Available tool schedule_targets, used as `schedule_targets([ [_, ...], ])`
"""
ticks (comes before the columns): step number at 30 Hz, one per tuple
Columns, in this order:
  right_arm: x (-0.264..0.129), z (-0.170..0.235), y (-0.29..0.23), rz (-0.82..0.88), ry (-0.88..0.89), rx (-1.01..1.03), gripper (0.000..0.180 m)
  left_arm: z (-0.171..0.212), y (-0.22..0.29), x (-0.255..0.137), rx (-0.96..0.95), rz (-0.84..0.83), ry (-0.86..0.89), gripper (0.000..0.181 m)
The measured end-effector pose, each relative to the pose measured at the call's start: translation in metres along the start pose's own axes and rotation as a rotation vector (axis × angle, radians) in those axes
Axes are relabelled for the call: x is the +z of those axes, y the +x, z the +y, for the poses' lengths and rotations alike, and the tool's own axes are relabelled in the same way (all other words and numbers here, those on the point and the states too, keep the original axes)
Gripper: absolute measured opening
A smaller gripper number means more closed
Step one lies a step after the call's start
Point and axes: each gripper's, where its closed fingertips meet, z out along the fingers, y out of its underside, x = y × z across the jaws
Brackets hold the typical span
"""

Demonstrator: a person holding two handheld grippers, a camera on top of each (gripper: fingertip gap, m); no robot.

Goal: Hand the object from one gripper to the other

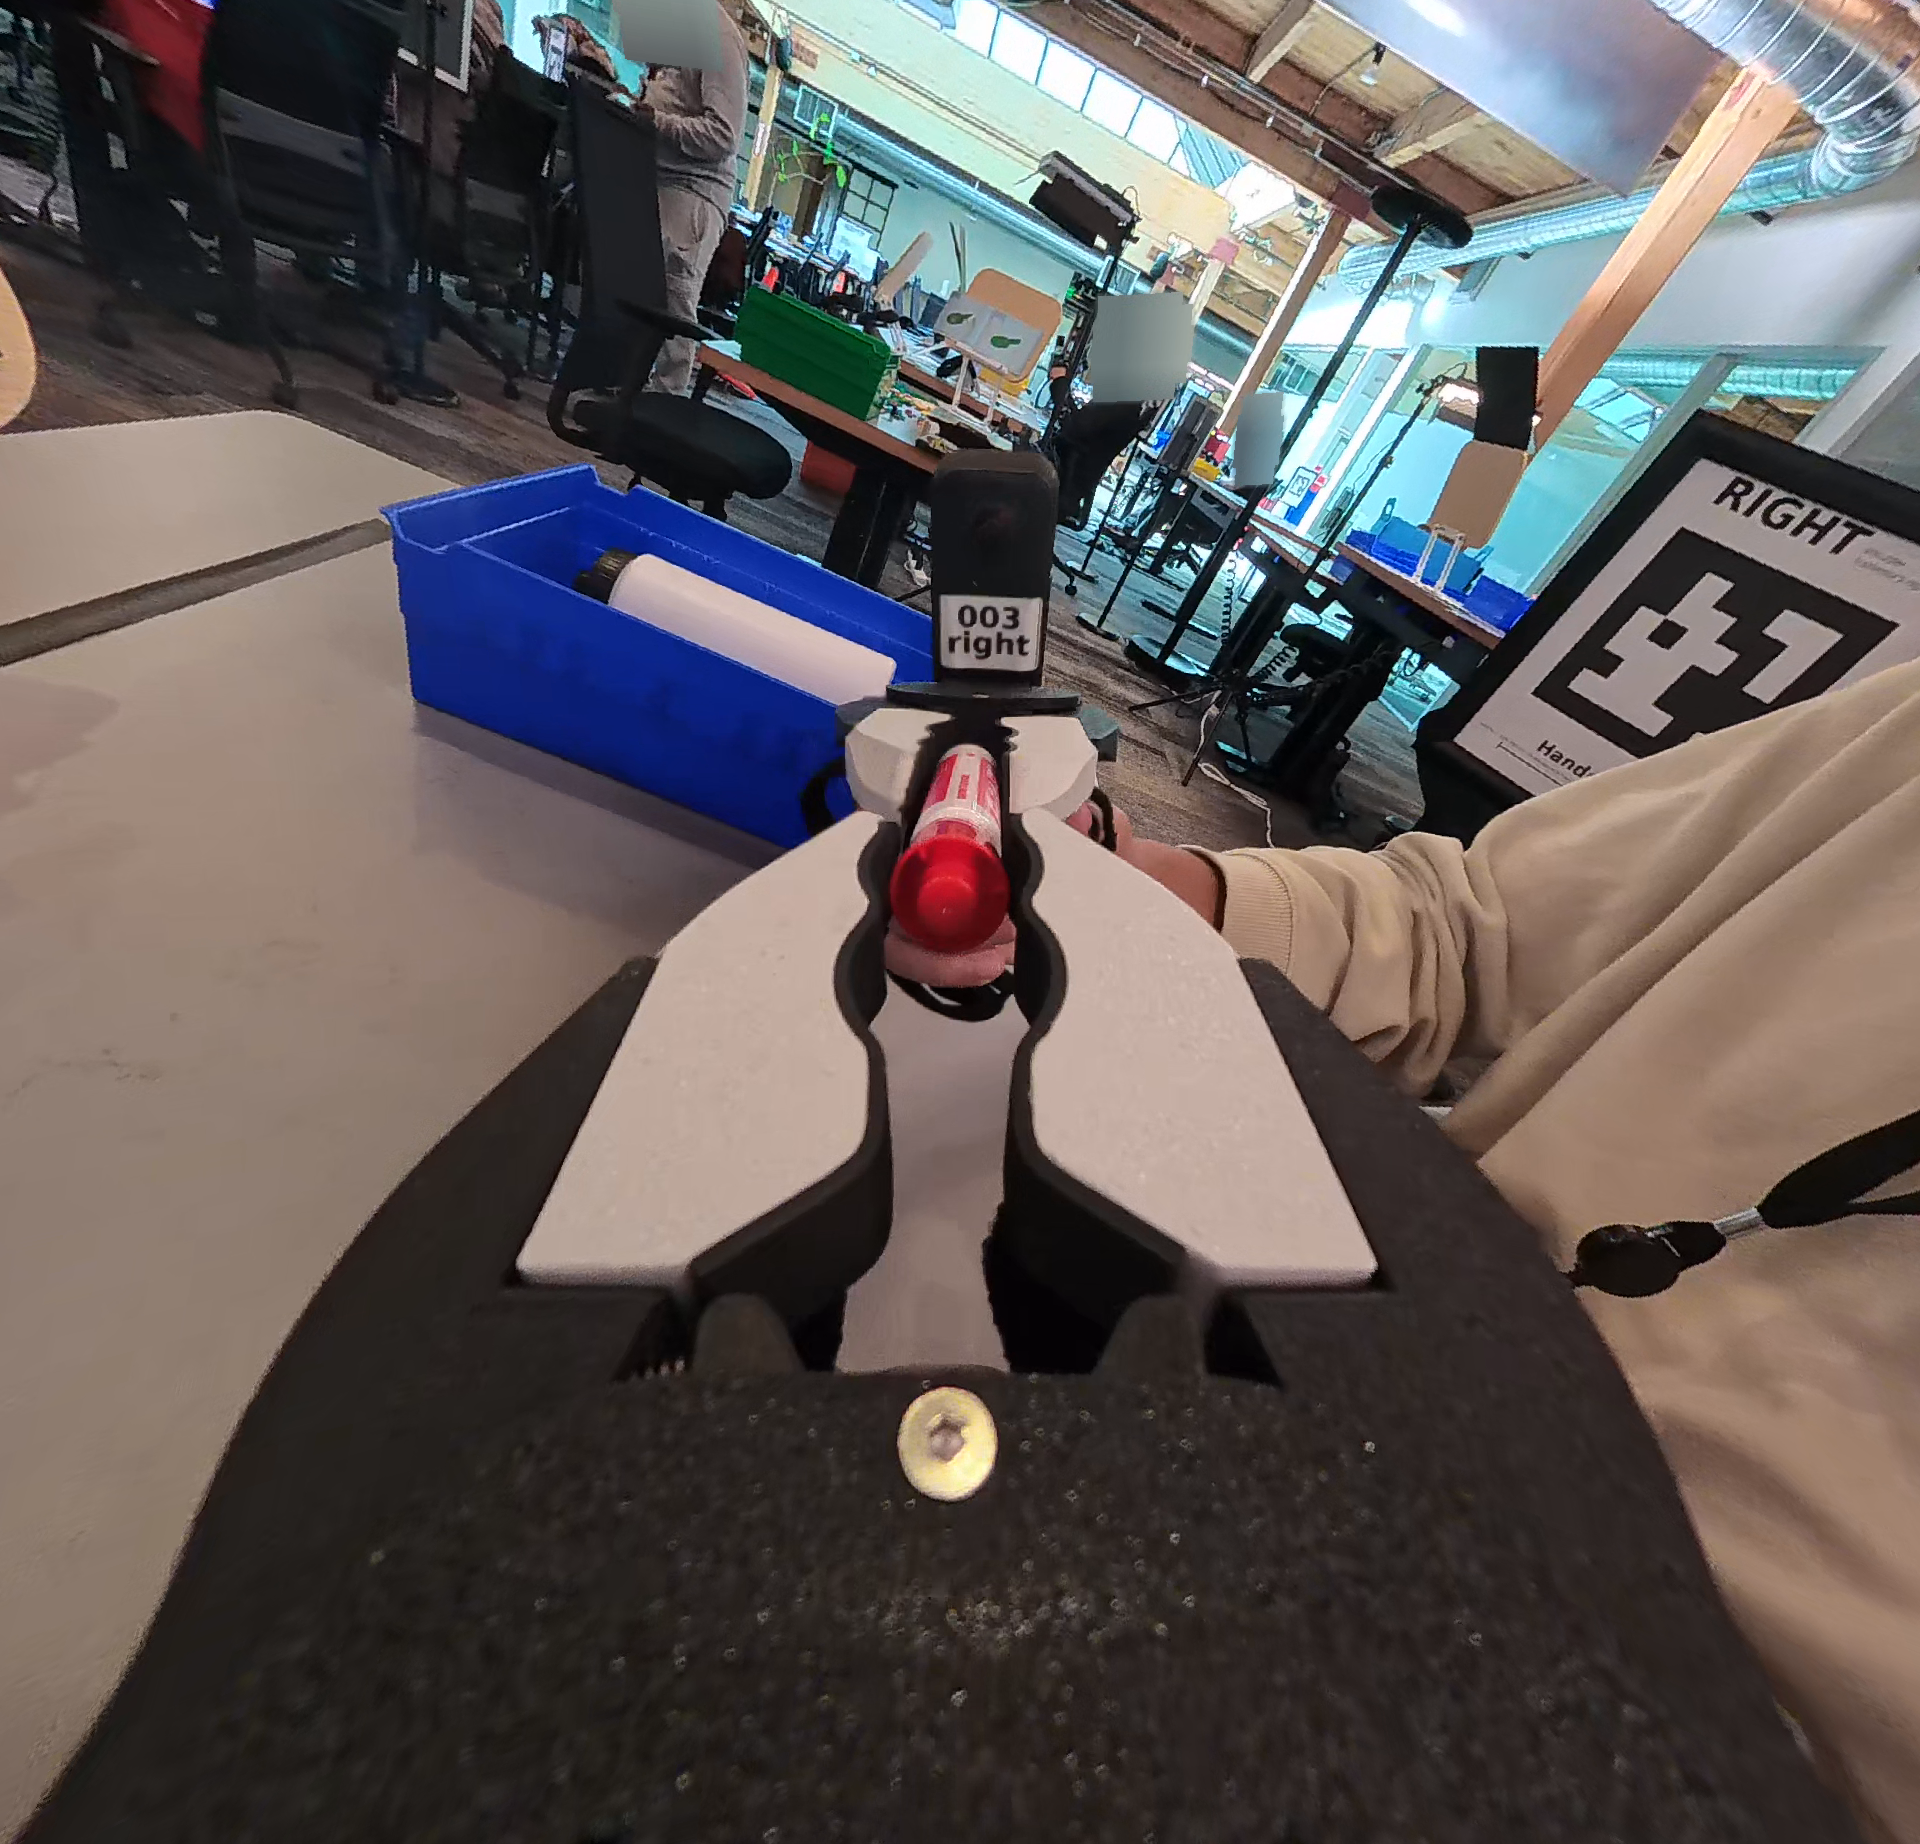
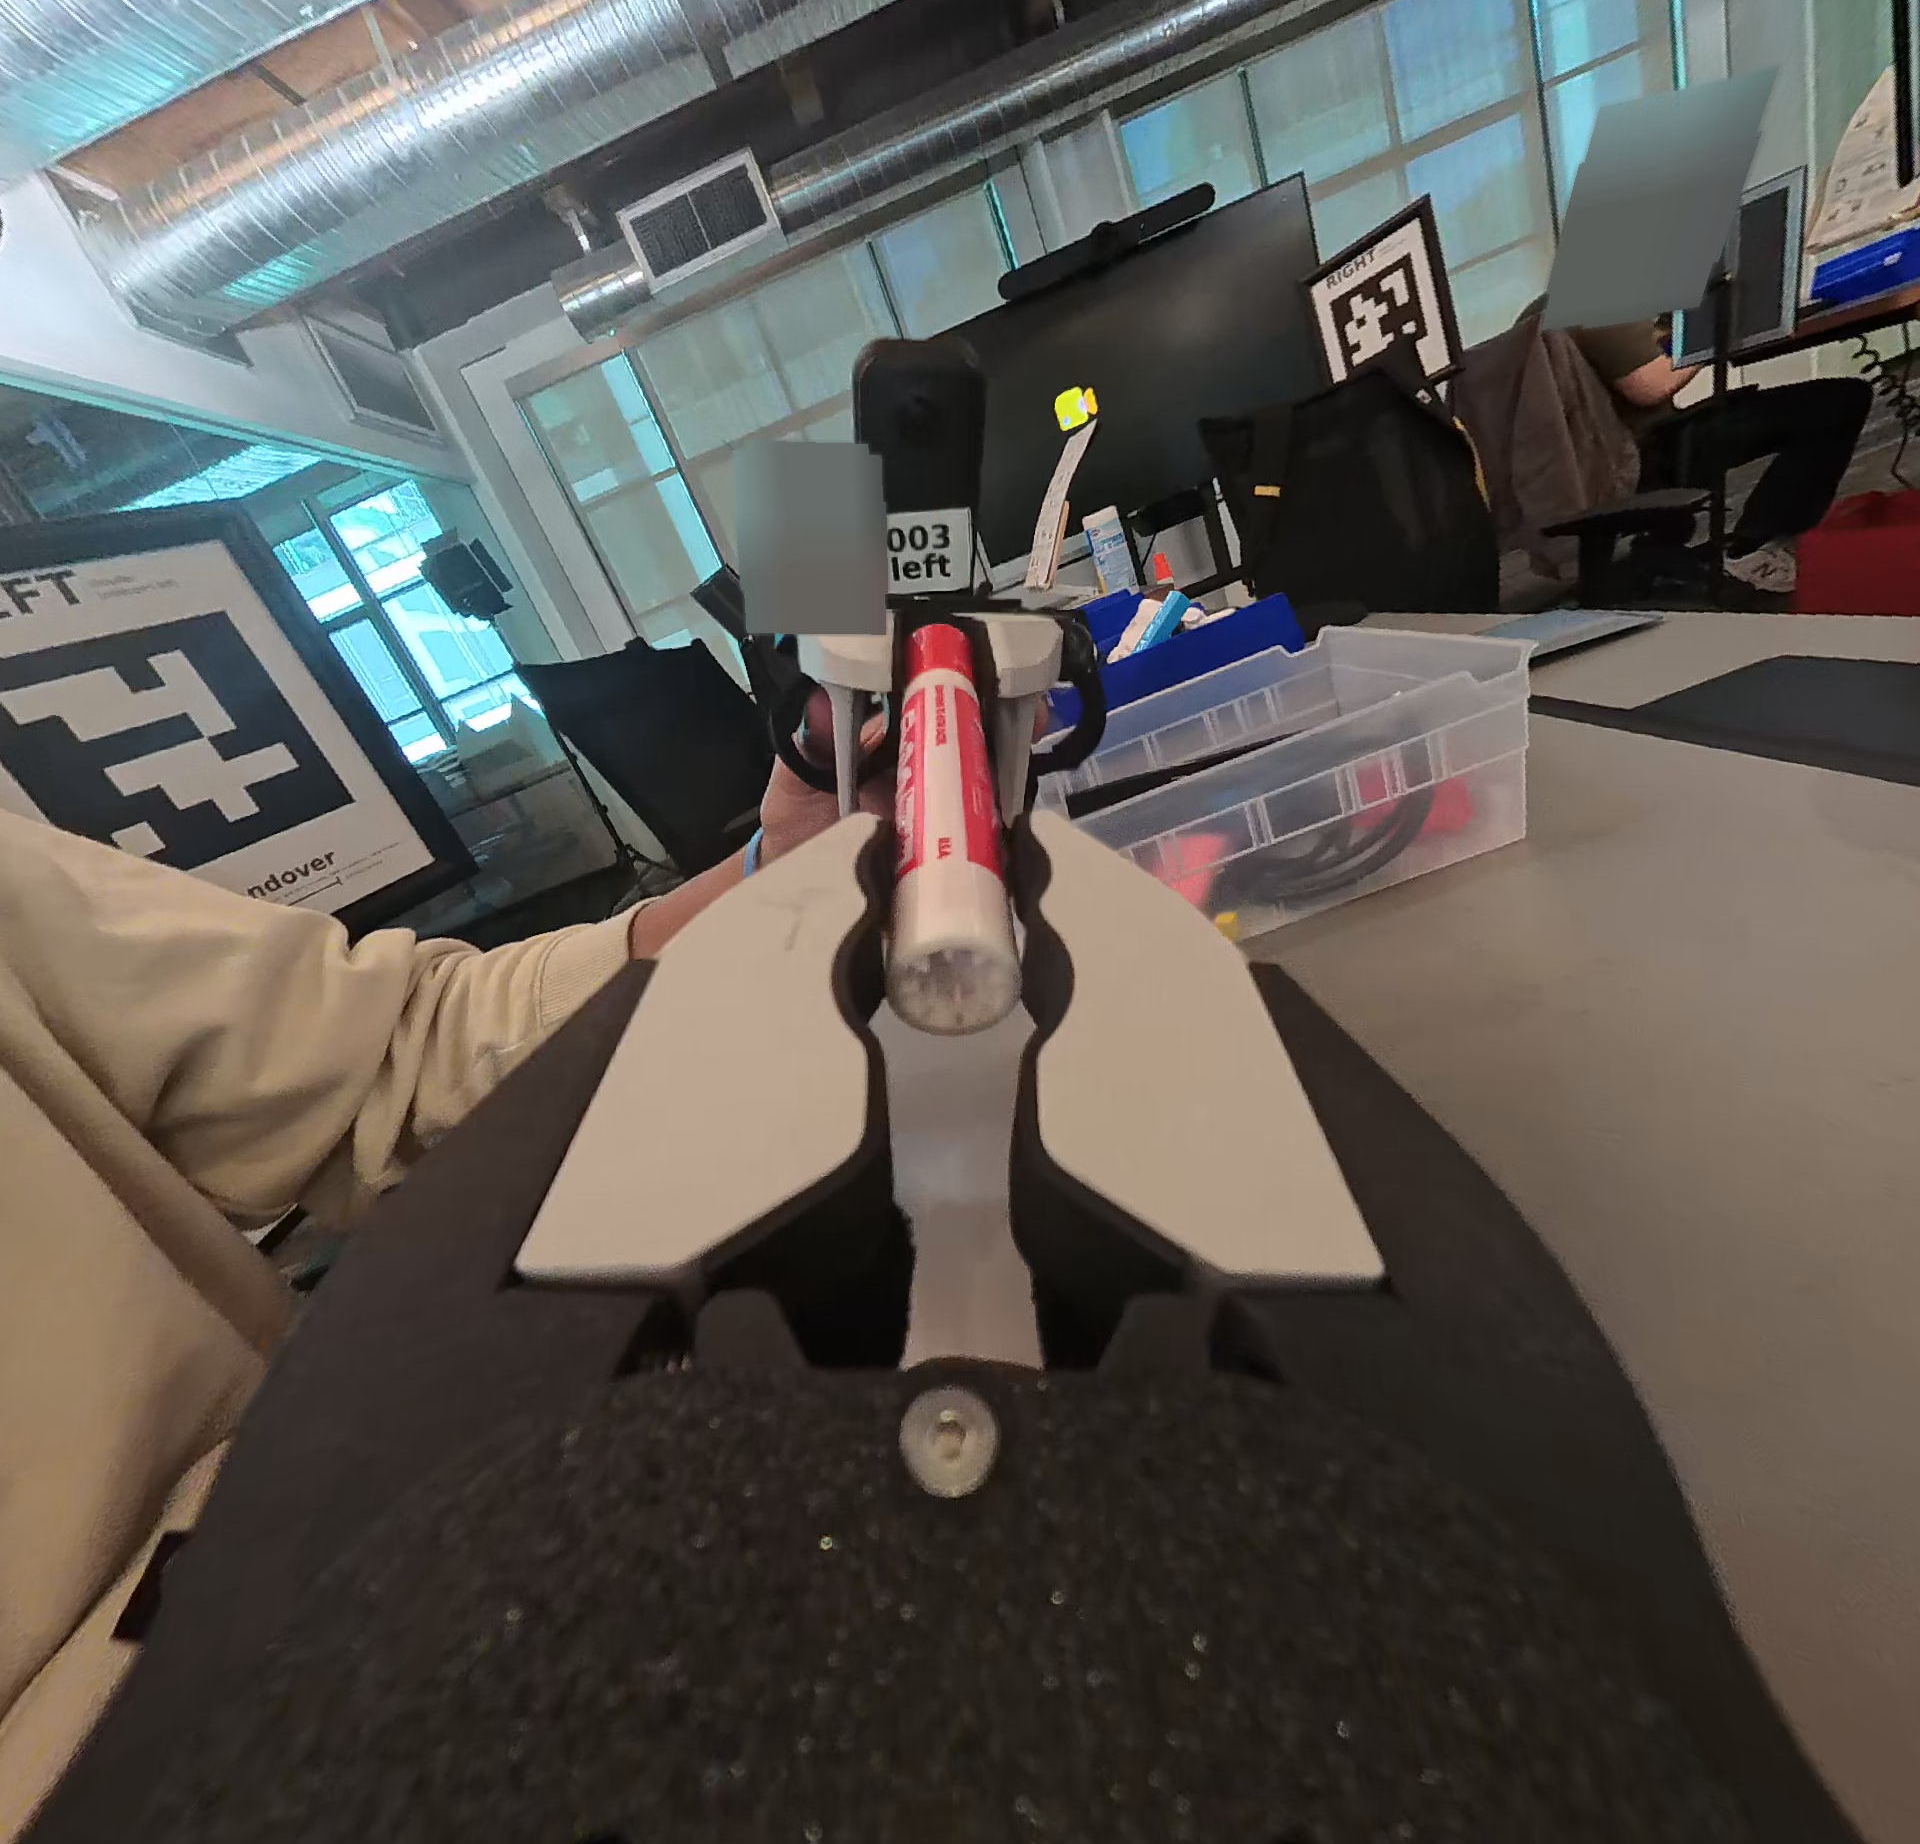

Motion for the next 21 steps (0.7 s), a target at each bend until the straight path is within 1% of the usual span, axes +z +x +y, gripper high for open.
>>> schedule_targets([
  [7, -0.002, 0.000, -0.001, 0.005, -0.037, 0.019, 0.021, 0.002, -0.001, 0.001, -0.009, 0.000, -0.002, 0.020],
  [9, -0.003, 0.001, -0.001, 0.012, -0.052, 0.014, 0.021, 0.006, -0.003, -0.001, 0.009, -0.022, -0.039, 0.026],
  [12, -0.006, 0.000, 0.004, 0.027, -0.063, 0.037, 0.021, 0.005, -0.013, -0.011, 0.055, -0.123, -0.099, 0.045],
  [13, -0.008, -0.001, 0.007, 0.042, -0.069, 0.043, 0.021, 0.005, -0.015, -0.015, 0.082, -0.159, -0.124, 0.048],
  [16, -0.015, -0.009, 0.016, 0.088, -0.089, 0.066, 0.021, 0.004, -0.014, -0.024, 0.174, -0.253, -0.207, 0.055],
  [18, -0.018, -0.015, 0.025, 0.149, -0.131, 0.084, 0.021, 0.003, -0.011, -0.027, 0.230, -0.300, -0.256, 0.057],
  [21, -0.019, -0.023, 0.032, 0.243, -0.247, 0.134, 0.022, -0.003, -0.021, -0.031, 0.383, -0.479, -0.314, 0.054],
])
